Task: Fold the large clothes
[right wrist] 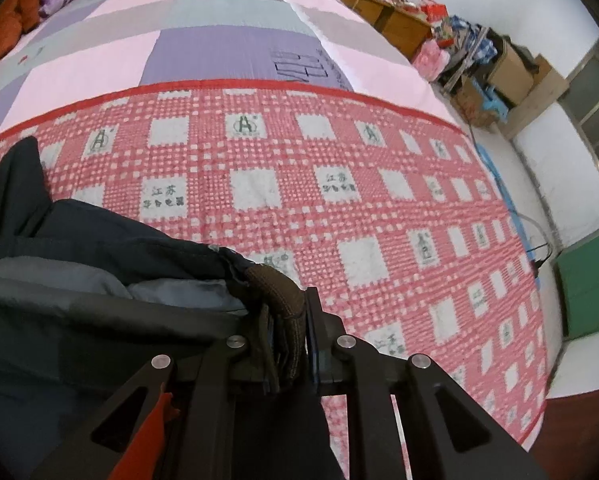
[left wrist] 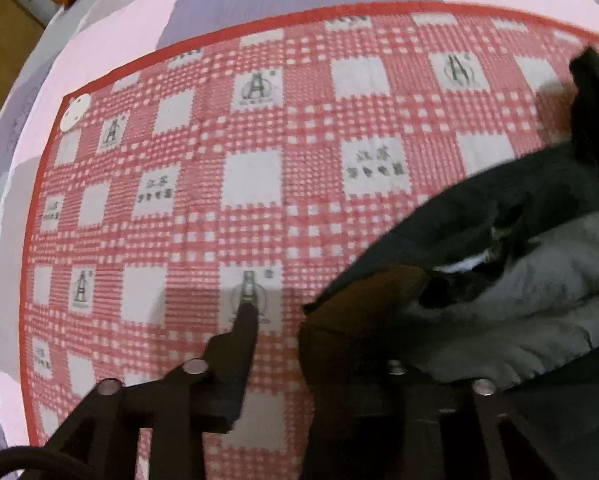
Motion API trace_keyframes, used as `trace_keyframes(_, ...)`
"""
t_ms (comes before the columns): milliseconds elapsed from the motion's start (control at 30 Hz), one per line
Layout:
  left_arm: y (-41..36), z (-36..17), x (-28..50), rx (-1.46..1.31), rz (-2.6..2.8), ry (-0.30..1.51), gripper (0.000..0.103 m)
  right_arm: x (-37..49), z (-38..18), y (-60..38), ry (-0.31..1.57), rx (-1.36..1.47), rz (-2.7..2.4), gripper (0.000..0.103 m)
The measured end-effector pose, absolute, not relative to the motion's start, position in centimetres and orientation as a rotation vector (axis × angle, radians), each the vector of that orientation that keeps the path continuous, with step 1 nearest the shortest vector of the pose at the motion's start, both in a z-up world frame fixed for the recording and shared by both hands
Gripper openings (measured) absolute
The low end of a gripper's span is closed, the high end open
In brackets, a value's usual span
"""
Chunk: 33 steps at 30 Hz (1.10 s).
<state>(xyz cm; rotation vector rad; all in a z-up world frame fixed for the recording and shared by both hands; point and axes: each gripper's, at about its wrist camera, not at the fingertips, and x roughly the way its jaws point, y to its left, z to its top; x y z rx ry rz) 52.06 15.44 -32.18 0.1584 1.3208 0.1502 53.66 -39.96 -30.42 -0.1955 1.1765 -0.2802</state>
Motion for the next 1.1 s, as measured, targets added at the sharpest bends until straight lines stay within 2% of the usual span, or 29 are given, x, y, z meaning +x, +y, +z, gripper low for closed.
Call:
trace_keyframes(33, 15.9, -31.4, 52.3, 0.118, 0.139, 1.317, 0.051, 53.7, -30.0, -39.8, 1.181, -0.207, -0.279, 0.015)
trace_keyframes(100, 16.6, -29.5, 52.7, 0.04, 0.123, 1.292, 0.073, 53.9, -28.8, -39.7, 1.182, -0.214, -0.26, 0.019)
trace_keyframes(167, 16.7, -27.7, 53.0, 0.014, 0.12, 1.251, 0.077, 54.1, -27.5, -39.6, 1.178, -0.22, -0.25, 0.026)
trace_keyframes(200, 16.4, -26.4, 53.1, 0.021, 0.115, 1.222, 0.078, 54.2, -26.8, -39.7, 1.177, -0.211, -0.243, 0.036)
trace_keyframes(233, 16.1, -25.7, 53.2, 0.032, 0.111, 1.205, 0.078, 54.2, -25.9, -39.9, 1.166, -0.183, -0.224, 0.05)
trace_keyframes(300, 15.4, -23.7, 52.9, 0.05, 0.104, 1.152, 0.079, 54.1, -24.0, -40.4, 1.124, -0.131, -0.205, 0.066)
trace_keyframes(333, 15.0, -23.0, 52.6, 0.053, 0.101, 1.134, 0.079, 54.1, -22.9, -40.5, 1.103, -0.113, -0.197, 0.07)
trace_keyframes(533, 11.4, -21.3, 46.5, 0.004, -0.027, 1.037, 0.08, 47.9, -18.7, -38.0, 0.949, -0.025, -0.063, 0.07)
trace_keyframes(667, 6.8, -23.6, 40.6, -0.037, -0.131, 1.055, 0.081, 40.0, -20.9, -32.5, 0.952, -0.184, 0.037, 0.07)
trace_keyframes(767, 2.8, -27.7, 37.8, -0.005, -0.2, 1.12, 0.082, 36.7, -24.2, -29.6, 1.019, -0.255, 0.063, 0.07)
trace_keyframes(833, 1.5, -29.5, 37.9, 0.068, -0.178, 1.103, 0.088, 36.6, -27.1, -28.5, 1.068, -0.292, 0.056, 0.07)
trace_keyframes(867, 1.3, -29.8, 38.3, 0.077, -0.169, 1.083, 0.099, 37.2, -28.1, -28.5, 1.063, -0.299, 0.051, 0.07)
trace_keyframes(900, 1.5, -30.2, 39.4, 0.072, -0.147, 1.061, 0.103, 37.8, -28.5, -28.4, 1.058, -0.3, 0.044, 0.073)
trace_keyframes(1000, 2.3, -30.9, 42.9, 0.002, -0.121, 1.071, 0.103, 41.8, -29.8, -29.0, 1.072, -0.27, -0.012, 0.091)
trace_keyframes(1100, 2.0, -31.3, 45.5, 0.018, -0.105, 1.067, 0.103, 45.6, -30.9, -30.3, 1.101, -0.207, -0.034, 0.101)
